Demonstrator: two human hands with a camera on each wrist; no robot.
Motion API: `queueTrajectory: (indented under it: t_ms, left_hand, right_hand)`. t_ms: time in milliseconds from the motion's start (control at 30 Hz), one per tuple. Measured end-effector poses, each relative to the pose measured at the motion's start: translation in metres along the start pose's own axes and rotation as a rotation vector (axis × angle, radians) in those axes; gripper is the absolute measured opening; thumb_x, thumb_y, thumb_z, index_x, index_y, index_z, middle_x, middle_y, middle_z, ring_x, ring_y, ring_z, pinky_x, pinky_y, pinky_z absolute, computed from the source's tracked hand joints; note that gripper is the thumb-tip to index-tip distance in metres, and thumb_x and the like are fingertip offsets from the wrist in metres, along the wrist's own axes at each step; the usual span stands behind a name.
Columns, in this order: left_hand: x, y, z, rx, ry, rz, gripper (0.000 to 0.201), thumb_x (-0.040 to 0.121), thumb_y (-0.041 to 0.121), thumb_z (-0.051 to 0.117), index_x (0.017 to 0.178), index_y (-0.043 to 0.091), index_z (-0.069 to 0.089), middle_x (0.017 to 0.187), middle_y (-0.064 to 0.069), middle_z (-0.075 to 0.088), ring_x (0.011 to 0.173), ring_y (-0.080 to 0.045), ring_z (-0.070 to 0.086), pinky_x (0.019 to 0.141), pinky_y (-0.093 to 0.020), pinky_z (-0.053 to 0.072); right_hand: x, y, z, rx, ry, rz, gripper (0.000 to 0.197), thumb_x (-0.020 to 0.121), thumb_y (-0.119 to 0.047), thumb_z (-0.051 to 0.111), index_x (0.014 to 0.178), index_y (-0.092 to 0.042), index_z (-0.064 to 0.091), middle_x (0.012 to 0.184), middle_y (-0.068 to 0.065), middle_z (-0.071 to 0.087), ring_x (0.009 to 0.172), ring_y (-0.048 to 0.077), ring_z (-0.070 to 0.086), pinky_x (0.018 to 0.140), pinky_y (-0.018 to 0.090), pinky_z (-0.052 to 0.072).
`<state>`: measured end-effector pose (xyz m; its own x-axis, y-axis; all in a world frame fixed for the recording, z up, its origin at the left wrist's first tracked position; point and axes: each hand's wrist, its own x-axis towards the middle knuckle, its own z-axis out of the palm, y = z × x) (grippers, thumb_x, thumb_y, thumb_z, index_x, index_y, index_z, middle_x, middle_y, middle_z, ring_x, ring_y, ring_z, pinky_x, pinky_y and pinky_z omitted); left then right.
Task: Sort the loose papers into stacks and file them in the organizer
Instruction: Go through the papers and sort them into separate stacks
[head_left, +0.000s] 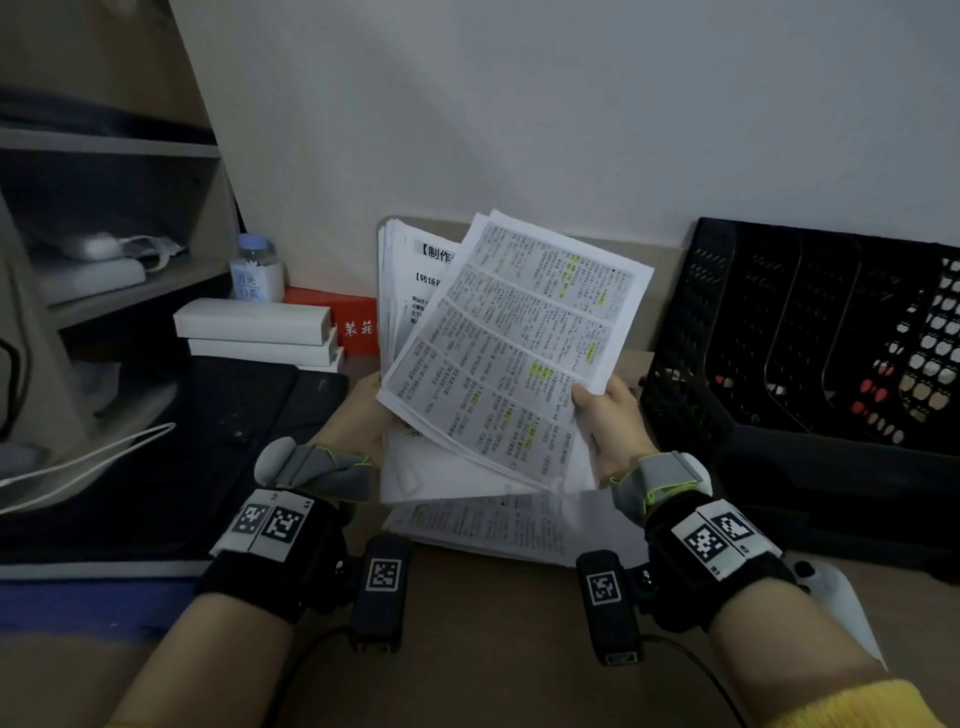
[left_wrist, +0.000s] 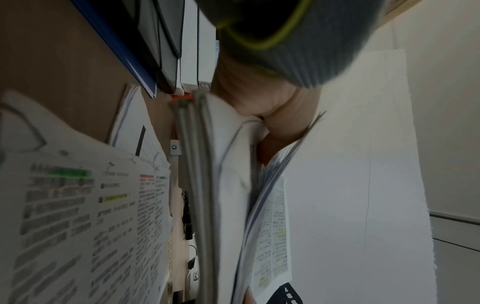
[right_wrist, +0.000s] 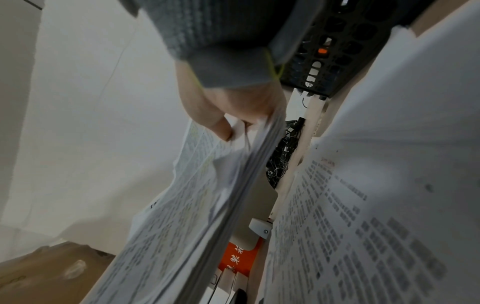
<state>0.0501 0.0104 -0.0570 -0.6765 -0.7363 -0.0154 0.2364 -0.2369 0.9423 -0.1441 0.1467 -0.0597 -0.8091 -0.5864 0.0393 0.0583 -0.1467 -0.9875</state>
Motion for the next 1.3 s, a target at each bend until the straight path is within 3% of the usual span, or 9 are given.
queueTrajectory:
  t_ms: [100, 200, 500, 633, 800, 967, 1067, 1167, 1300]
  left_hand:
    - [-0.002, 0.001, 0.003, 0.031, -0.025, -0.036, 0.029, 0.09, 0.016, 0.061, 0.117, 0.005, 0.062, 0.088, -0.011, 0.07, 0.076, -0.026, 0.068, 0.062, -0.034, 0.058]
    - [-0.001, 0.002, 0.006, 0.062, -0.028, -0.017, 0.023, 0.097, 0.021, 0.054, 0.113, 0.008, 0.064, 0.105, -0.015, 0.068, 0.082, -0.026, 0.067, 0.072, -0.037, 0.058]
    - [-0.009, 0.025, 0.037, -0.026, 0.089, 0.114, 0.049, 0.1, 0.054, 0.013, 0.083, 0.028, 0.051, 0.058, 0.008, 0.066, 0.061, -0.013, 0.06, 0.045, -0.017, 0.05]
    - [-0.014, 0.027, 0.044, 0.044, 0.122, 0.131, 0.058, 0.1, 0.051, 0.009, 0.118, 0.023, 0.056, 0.118, -0.007, 0.065, 0.095, -0.019, 0.062, 0.071, -0.023, 0.051]
    - [-0.019, 0.017, 0.031, 0.152, -0.126, 0.125, 0.046, 0.101, 0.041, 0.024, 0.133, 0.018, 0.048, 0.129, 0.009, 0.057, 0.107, -0.008, 0.058, 0.071, -0.012, 0.053]
    - [-0.008, 0.004, 0.011, 0.142, -0.219, 0.097, 0.04, 0.092, 0.005, 0.059, 0.131, 0.007, 0.055, 0.122, -0.013, 0.067, 0.107, -0.027, 0.068, 0.082, -0.035, 0.059]
    - [-0.002, 0.003, 0.002, 0.139, -0.22, 0.099, 0.049, 0.087, 0.008, 0.066, 0.134, 0.005, 0.052, 0.127, -0.018, 0.063, 0.113, -0.034, 0.063, 0.093, -0.045, 0.054]
    - [0.0, 0.01, -0.012, 0.165, -0.242, 0.096, 0.064, 0.074, 0.023, 0.08, 0.131, 0.007, 0.055, 0.126, -0.017, 0.064, 0.114, -0.034, 0.063, 0.096, -0.047, 0.051]
    - [-0.005, 0.019, -0.019, 0.222, -0.319, 0.031, 0.065, 0.072, 0.026, 0.08, 0.129, 0.007, 0.057, 0.126, -0.016, 0.064, 0.114, -0.032, 0.063, 0.094, -0.041, 0.054]
  right_hand:
    - [0.001, 0.001, 0.002, -0.066, 0.069, -0.04, 0.024, 0.093, -0.003, 0.051, 0.116, -0.009, 0.057, 0.107, 0.009, 0.069, 0.099, 0.032, 0.067, 0.089, 0.055, 0.053]
    - [0.0, 0.001, 0.001, -0.125, 0.12, -0.076, 0.02, 0.093, -0.002, 0.05, 0.106, -0.015, 0.057, 0.104, 0.011, 0.068, 0.093, 0.03, 0.066, 0.086, 0.05, 0.055]
    - [0.0, 0.002, 0.003, -0.182, 0.224, -0.154, 0.016, 0.088, -0.008, 0.051, 0.095, -0.02, 0.059, 0.095, 0.004, 0.068, 0.093, 0.028, 0.066, 0.088, 0.049, 0.055]
    - [-0.002, 0.002, 0.003, -0.205, 0.261, -0.165, 0.022, 0.089, -0.009, 0.051, 0.078, -0.028, 0.054, 0.085, -0.002, 0.064, 0.091, 0.027, 0.065, 0.087, 0.046, 0.055]
    - [-0.005, -0.003, 0.004, -0.229, 0.299, -0.209, 0.01, 0.09, -0.01, 0.05, 0.095, -0.017, 0.055, 0.087, -0.001, 0.061, 0.09, 0.026, 0.061, 0.084, 0.039, 0.052]
    - [-0.006, -0.001, 0.006, -0.199, 0.286, -0.199, 0.01, 0.085, -0.02, 0.047, 0.085, -0.029, 0.051, 0.094, 0.007, 0.067, 0.085, 0.029, 0.064, 0.078, 0.048, 0.056]
    - [-0.007, -0.004, 0.003, -0.136, 0.16, -0.098, 0.021, 0.088, -0.001, 0.047, 0.087, -0.019, 0.056, 0.08, 0.0, 0.062, 0.073, 0.014, 0.06, 0.064, 0.035, 0.056]
    - [-0.004, -0.011, -0.004, -0.144, 0.077, 0.017, 0.019, 0.088, -0.004, 0.054, 0.106, -0.007, 0.061, 0.099, 0.007, 0.067, 0.092, 0.022, 0.065, 0.081, 0.04, 0.055]
    - [0.013, -0.019, -0.019, -0.107, 0.159, 0.059, 0.036, 0.086, -0.013, 0.061, 0.121, -0.006, 0.053, 0.112, 0.011, 0.065, 0.094, 0.027, 0.066, 0.061, 0.031, 0.054]
